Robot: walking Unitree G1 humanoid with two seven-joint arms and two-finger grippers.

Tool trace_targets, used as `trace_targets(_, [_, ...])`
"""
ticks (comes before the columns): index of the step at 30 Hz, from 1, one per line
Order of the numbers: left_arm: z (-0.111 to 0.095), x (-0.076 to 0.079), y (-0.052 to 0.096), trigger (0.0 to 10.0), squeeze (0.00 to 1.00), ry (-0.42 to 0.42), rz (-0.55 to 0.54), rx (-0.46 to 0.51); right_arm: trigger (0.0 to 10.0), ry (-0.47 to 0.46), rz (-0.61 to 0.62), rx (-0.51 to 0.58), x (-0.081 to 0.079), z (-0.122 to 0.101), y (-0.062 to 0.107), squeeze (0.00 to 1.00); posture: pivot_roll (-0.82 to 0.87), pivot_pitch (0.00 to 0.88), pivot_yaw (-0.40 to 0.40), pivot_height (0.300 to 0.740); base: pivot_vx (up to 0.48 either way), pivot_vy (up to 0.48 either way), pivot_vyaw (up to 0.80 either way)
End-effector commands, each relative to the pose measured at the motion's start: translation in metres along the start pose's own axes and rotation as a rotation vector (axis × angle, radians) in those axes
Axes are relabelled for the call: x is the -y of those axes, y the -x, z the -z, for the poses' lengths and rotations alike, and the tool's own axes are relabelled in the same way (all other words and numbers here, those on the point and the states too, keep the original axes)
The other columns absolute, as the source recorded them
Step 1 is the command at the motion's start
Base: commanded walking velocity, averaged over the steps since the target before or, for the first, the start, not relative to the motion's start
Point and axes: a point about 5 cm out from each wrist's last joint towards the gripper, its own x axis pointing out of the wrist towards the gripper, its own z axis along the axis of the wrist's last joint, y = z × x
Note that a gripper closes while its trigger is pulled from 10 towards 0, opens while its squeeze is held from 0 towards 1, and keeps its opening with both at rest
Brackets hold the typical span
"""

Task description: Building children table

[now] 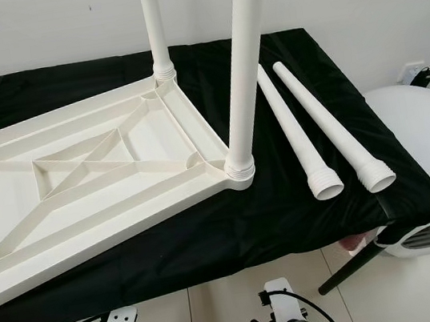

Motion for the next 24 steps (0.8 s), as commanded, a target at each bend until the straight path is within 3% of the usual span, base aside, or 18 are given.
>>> trace_targets(1, [0.0086, 0.0015, 0.0016, 10.0, 0.0, -0.005, 0.014, -0.038, 10.0, -0.003, -0.004, -0.021, -0.001, 0.0052, 0.0008, 0.0, 0.05, 0.053, 0.028, 0.74, 0.0, 0.0, 0.0])
trace_targets(24, [0.008, 0.0022, 0.0014, 10.0, 0.0, -0.022, 0.025, -0.037, 10.0, -0.006, -0.005, -0.021, -0.0002, 0.0057, 0.0012, 0.0, 0.05, 0.096, 0.029, 0.74, 0.0, 0.0, 0.0])
